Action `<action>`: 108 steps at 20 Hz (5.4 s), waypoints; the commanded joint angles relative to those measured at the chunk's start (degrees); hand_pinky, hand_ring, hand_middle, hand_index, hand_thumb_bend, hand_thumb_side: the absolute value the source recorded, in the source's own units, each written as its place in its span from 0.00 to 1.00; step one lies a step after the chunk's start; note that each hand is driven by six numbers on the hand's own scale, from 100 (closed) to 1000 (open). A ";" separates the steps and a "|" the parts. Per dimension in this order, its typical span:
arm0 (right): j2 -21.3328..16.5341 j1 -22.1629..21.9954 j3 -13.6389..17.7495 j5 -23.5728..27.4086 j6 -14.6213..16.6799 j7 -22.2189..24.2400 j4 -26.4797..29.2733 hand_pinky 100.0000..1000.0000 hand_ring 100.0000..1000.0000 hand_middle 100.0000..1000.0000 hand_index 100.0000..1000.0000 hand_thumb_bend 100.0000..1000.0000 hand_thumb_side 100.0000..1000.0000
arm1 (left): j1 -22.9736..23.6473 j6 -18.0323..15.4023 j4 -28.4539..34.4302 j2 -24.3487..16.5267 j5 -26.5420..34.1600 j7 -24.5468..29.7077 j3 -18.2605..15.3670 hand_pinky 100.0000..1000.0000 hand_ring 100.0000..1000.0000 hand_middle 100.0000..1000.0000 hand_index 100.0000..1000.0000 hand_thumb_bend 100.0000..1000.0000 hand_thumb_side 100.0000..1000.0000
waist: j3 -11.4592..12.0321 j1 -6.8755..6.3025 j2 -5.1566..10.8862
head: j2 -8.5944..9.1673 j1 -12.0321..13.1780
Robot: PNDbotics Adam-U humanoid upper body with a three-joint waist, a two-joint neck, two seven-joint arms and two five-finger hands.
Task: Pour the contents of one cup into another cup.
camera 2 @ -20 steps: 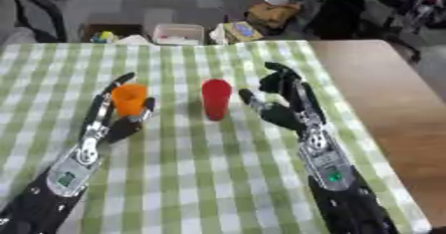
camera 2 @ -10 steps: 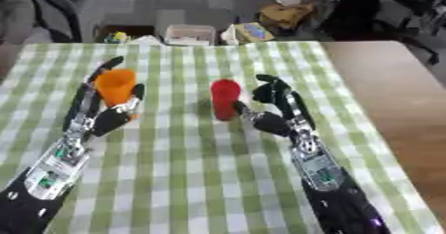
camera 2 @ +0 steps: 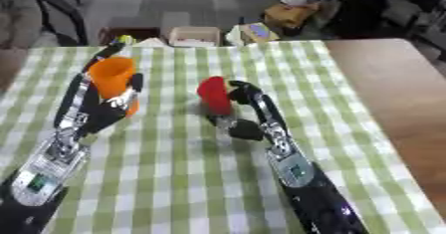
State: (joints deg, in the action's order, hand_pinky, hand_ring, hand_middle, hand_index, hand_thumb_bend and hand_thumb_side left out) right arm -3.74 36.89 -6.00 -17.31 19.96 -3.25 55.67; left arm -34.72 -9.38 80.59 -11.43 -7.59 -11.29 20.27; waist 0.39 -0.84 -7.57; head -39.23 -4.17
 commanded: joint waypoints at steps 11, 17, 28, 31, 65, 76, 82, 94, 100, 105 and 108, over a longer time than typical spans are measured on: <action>-1.03 1.57 1.74 -3.85 0.37 -3.00 -1.67 0.78 0.72 0.61 0.85 0.54 0.21 | -0.53 0.55 2.49 -0.32 0.47 0.60 0.46 0.51 0.33 0.23 0.91 0.00 0.39 | -0.18 0.03 0.99 | 0.35 -0.11; -1.53 2.16 2.83 -5.53 -0.03 -4.88 -2.95 0.79 0.73 0.62 0.85 0.55 0.21 | -0.52 0.73 2.71 -0.38 0.55 0.68 0.53 0.51 0.33 0.23 0.91 0.00 0.39 | -0.12 -0.08 1.14 | 0.45 -0.06; 0.36 4.68 4.37 -8.51 -0.24 -6.71 -7.79 0.81 0.75 0.68 0.86 0.56 0.23 | -0.36 1.06 2.82 -0.13 0.77 0.92 0.78 0.52 0.33 0.23 0.91 0.00 0.40 | 0.43 -0.44 1.49 | 0.41 -0.36; 0.82 5.52 4.64 -9.24 -0.20 -7.01 -8.54 0.81 0.75 0.68 0.86 0.56 0.23 | -0.37 1.12 2.87 -0.02 0.90 0.92 0.84 0.52 0.33 0.23 0.91 0.00 0.40 | 0.62 -0.44 1.53 | 0.47 -0.41; 2.82 11.20 6.09 -14.76 -0.92 -9.80 -13.81 0.70 0.58 0.51 0.79 0.53 0.18 | -1.68 1.81 4.57 1.58 2.34 1.45 2.06 0.53 0.33 0.23 0.91 0.00 0.44 | 4.83 -1.09 -0.45 | 3.18 -1.94; 3.39 10.72 6.04 -13.17 -1.05 -11.19 -13.27 0.34 0.25 0.26 0.52 0.00 0.00 | -1.68 2.00 4.61 1.52 2.40 1.36 2.18 0.53 0.33 0.23 0.91 0.00 0.46 | 4.86 -1.24 -0.54 | 3.24 -2.04; 3.08 10.73 5.84 -10.54 -0.83 -11.20 -12.67 0.23 0.14 0.20 0.45 0.00 0.00 | -1.55 2.15 5.00 1.19 2.73 1.22 2.11 0.53 0.33 0.22 0.90 0.00 0.46 | 4.43 -1.19 -0.42 | 3.42 -2.23; -2.36 15.93 4.10 -9.33 -0.44 -7.31 -10.88 0.23 0.13 0.19 0.46 0.00 0.00 | 1.10 2.74 6.89 -0.77 4.82 2.60 4.10 0.53 0.33 0.22 0.89 0.00 0.48 | 4.10 -0.05 0.38 | 3.66 -2.38; -5.45 20.84 3.25 -11.24 0.22 -5.26 -10.76 0.23 0.13 0.19 0.46 0.00 0.00 | 1.88 2.71 7.98 -2.24 5.42 4.65 6.19 0.53 0.32 0.22 0.85 0.00 0.47 | 3.59 0.72 0.85 | 3.64 -2.16; -5.85 24.18 2.02 -11.38 1.30 -3.82 -8.76 0.23 0.14 0.19 0.46 0.00 0.00 | 2.35 2.20 7.21 -2.82 4.33 6.09 7.35 0.53 0.32 0.22 0.84 0.00 0.46 | 2.75 1.73 1.28 | 3.79 -1.66; -5.82 25.00 0.65 -10.13 2.26 -2.46 -5.80 0.23 0.14 0.19 0.46 0.00 0.00 | 2.23 1.57 6.51 -3.10 3.59 6.72 7.76 0.53 0.33 0.22 0.83 0.00 0.46 | 2.29 2.13 1.44 | 3.94 -1.48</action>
State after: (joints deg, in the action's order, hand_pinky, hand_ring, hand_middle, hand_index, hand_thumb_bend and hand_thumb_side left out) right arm -8.32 60.16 -4.95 -28.02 21.82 -6.27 47.50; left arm -31.73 -7.55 86.67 -13.59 -3.52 -4.98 27.77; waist 2.65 1.42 -7.20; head -36.10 -5.86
